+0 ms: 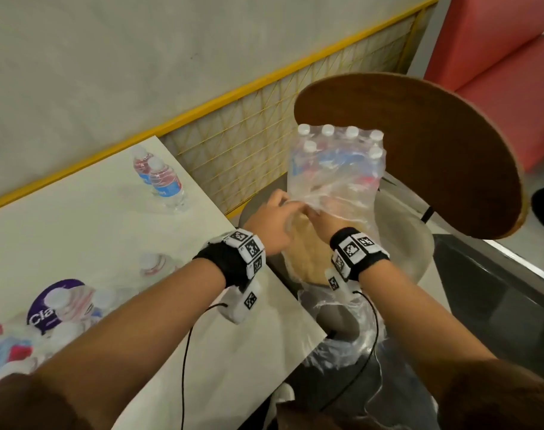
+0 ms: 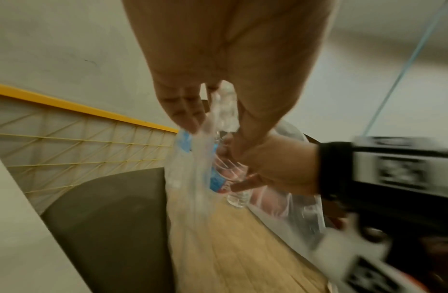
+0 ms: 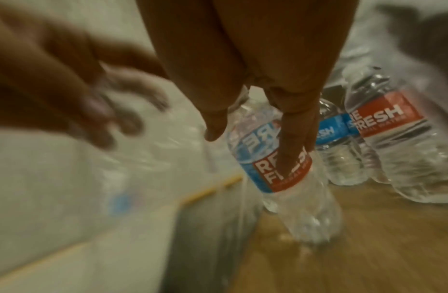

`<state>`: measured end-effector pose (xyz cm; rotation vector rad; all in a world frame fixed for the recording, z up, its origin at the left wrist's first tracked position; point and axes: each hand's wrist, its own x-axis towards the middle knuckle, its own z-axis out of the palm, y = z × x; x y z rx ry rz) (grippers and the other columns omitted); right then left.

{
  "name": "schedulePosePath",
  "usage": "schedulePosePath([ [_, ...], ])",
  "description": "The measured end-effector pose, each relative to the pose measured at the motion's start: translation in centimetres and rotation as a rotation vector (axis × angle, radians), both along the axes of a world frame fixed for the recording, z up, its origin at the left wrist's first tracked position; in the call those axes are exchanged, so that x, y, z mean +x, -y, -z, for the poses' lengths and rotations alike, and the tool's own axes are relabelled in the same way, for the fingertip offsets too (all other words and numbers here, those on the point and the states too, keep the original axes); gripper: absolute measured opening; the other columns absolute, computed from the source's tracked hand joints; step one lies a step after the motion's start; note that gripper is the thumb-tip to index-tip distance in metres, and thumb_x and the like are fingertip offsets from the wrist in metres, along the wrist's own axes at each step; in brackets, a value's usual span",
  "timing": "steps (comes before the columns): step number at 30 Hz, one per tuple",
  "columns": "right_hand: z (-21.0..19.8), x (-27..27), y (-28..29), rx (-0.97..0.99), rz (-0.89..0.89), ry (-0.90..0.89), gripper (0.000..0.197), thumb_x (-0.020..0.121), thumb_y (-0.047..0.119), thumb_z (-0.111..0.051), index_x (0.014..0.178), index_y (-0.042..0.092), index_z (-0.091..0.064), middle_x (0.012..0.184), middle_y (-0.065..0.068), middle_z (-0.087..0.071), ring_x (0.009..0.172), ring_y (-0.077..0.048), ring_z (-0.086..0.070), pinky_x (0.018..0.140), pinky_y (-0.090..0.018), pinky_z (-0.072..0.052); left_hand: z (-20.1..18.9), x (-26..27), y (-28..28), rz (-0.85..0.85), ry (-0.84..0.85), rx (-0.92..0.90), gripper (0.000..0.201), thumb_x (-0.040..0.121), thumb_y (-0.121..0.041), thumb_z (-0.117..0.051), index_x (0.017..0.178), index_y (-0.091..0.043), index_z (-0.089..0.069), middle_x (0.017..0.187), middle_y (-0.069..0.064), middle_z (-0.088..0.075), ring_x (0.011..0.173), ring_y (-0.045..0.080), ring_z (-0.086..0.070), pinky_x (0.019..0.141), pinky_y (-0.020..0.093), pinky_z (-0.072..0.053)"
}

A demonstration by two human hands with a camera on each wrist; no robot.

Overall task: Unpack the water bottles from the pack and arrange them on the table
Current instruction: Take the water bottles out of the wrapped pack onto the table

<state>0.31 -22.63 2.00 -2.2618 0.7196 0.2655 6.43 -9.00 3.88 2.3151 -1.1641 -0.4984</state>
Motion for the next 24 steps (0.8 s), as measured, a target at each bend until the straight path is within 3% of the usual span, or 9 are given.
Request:
schedulePosePath([
  [2,-1.4,-1.5,-1.2,-0.067,0.066,0.025,0.046,0.1,0.041,-0.035,0.12,0.005,-0.055,0.103,-0.017,-0.063,0.098,-0.03,-0.062,0.076,-0.032,-0.042,0.1,0.3,-0.7,0.072,-0.051,0.082,0.081,0.071,-0.02,-0.076,0.141,-0.033,-0.036,0.138,0.001,-0.022,0.123,0.024,-0.04,0.103,0.038,-0.043],
  [5,-2.7,-3.6,-3.4,0.049,0.134,0.096,0.037,0.096,0.032,-0.049,0.119,0.004,-0.054,0.104,-0.016,-0.065,0.093,-0.03,-0.064,0.077,-0.036,-0.051,0.2,-0.6,-1.6,0.115,-0.14,0.114,0.095,0.062,-0.032,-0.085,0.139,-0.044,-0.031,0.145,-0.003,-0.01,0.122,0.021,-0.037,0.102,0.033,-0.041],
  [8,-3.4,-5.6,-6.5,0.122,0.13,0.17,0.036,0.092,0.024,-0.057,0.121,0.008,-0.043,0.103,-0.013,-0.061,0.084,-0.025,-0.059,0.065,-0.029,-0.048,0.4,-1.6,-2.8,0.073,-0.276,0.017,0.089,0.061,-0.025,-0.086,0.133,-0.037,-0.035,0.142,0.001,-0.021,0.122,0.027,-0.045,0.098,0.035,-0.046],
  [11,-4.1,-6.7,-9.0,0.075,0.056,0.219,0.031,0.091,0.025,-0.058,0.114,0.014,-0.041,0.093,-0.006,-0.059,0.073,-0.018,-0.055,0.051,-0.021,-0.038,0.2,-2.4,-4.7,0.08,-0.449,-0.031,0.106,0.058,-0.017,-0.088,0.139,-0.032,-0.021,0.137,0.003,-0.04,0.115,0.025,-0.055,0.097,0.039,-0.05],
  [13,-4.6,-6.9,-10.9,0.065,-0.005,0.238,0.032,0.09,0.027,-0.059,0.113,0.014,-0.041,0.089,-0.003,-0.057,0.076,-0.019,-0.056,0.056,-0.024,-0.038,-0.3,-2.6,-6.3,0.137,-0.508,-0.008,0.097,0.06,-0.011,-0.087,0.135,-0.027,-0.027,0.12,-0.003,-0.055,0.108,0.019,-0.061,0.091,0.033,-0.054],
  [16,-4.1,-6.4,-13.2,0.125,-0.054,0.218,0.032,0.09,0.03,-0.058,0.111,0.012,-0.042,0.093,-0.007,-0.061,0.084,-0.023,-0.059,0.065,-0.029,-0.046,-0.7,-2.2,-8.8,0.136,-0.408,0.161,0.066,0.063,-0.02,-0.086,0.115,-0.028,-0.047,0.102,-0.008,-0.064,0.094,0.012,-0.063,0.081,0.025,-0.053],
  [19,-2.3,-5.6,-14.8,0.221,-0.103,0.169,0.031,0.087,0.035,-0.059,0.11,0.021,-0.044,0.107,-0.008,-0.063,0.096,-0.024,-0.062,0.082,-0.038,-0.053,-0.5,-1.7,-11.1,0.095,-0.38,0.304,0.052,0.067,-0.023,-0.082,0.106,-0.033,-0.048,0.097,-0.009,-0.063,0.09,0.013,-0.061,0.08,0.025,-0.048],
  [21,-1.5,-5.2,-15.9,0.342,-0.084,0.177,0.021,0.085,0.042,-0.059,0.099,0.032,-0.048,0.109,-0.006,-0.063,0.098,-0.025,-0.064,0.085,-0.044,-0.055,-0.7,-1.2,-12.1,0.107,-0.397,0.337,0.049,0.071,-0.018,-0.077,0.106,-0.033,-0.046,0.091,-0.014,-0.059,0.083,0.007,-0.059,0.071,0.021,-0.045],
  [24,-0.4,-4.8,-17.1,0.506,-0.047,0.197,0.024,0.076,0.057,-0.057,0.093,0.042,-0.054,0.117,-0.003,-0.062,0.104,-0.02,-0.064,0.09,-0.046,-0.054,-1.3,-0.2,-13.4,0.028,-0.357,0.399,0.046,0.072,-0.014,-0.076,0.11,-0.021,-0.051,0.098,-0.007,-0.059,0.088,0.017,-0.061,0.064,0.022,-0.046],
])
